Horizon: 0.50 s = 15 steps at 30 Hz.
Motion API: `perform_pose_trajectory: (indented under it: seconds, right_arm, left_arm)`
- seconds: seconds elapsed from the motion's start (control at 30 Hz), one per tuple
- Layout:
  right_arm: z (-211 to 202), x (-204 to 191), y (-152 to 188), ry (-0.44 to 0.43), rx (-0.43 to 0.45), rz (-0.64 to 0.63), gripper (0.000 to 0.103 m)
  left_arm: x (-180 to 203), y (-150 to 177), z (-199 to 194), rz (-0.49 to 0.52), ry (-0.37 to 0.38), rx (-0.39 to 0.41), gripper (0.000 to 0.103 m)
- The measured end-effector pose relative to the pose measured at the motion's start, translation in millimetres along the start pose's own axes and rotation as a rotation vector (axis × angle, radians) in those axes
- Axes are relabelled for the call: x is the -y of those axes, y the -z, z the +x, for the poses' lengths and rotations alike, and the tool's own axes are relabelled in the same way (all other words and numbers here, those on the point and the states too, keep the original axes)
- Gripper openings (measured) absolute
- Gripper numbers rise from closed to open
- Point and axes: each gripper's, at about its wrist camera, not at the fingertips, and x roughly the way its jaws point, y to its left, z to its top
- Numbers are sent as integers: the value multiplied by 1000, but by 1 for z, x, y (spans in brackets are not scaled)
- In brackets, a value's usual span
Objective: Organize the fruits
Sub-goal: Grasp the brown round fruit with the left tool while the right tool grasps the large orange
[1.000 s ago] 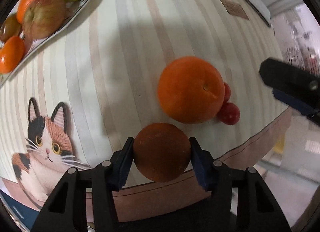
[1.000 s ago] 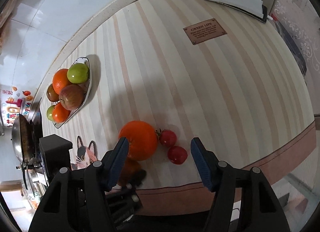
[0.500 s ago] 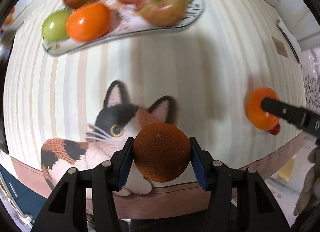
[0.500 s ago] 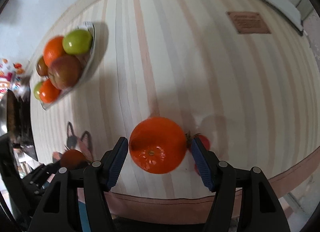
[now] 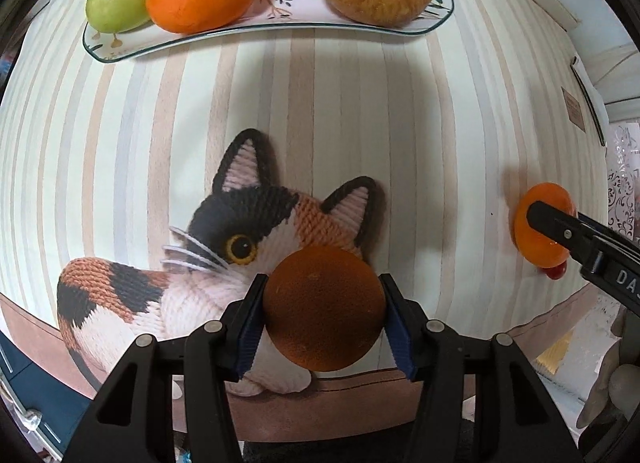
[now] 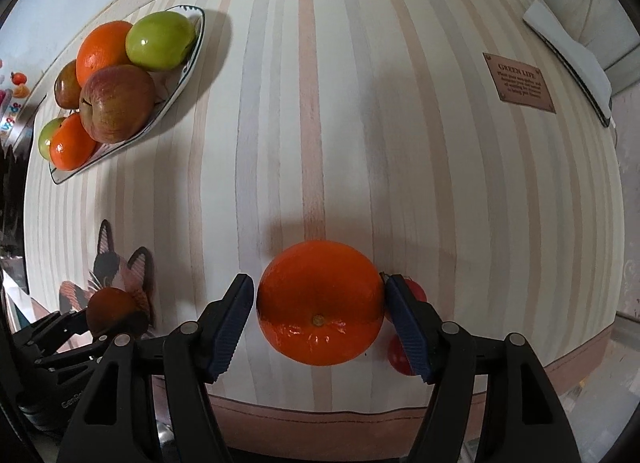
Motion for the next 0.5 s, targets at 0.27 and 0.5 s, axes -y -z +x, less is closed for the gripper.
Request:
perform_pose_trajectory:
  seconds: [0.27,0.5]
  right_arm:
    - [2,-24,3,46,35,-91,67]
    - [-13,-43,0,-86,51,-42,67]
  left_arm:
    - [20,2,-12,25,-17,47,50]
    - [1,-6,-60,1,21,120,50]
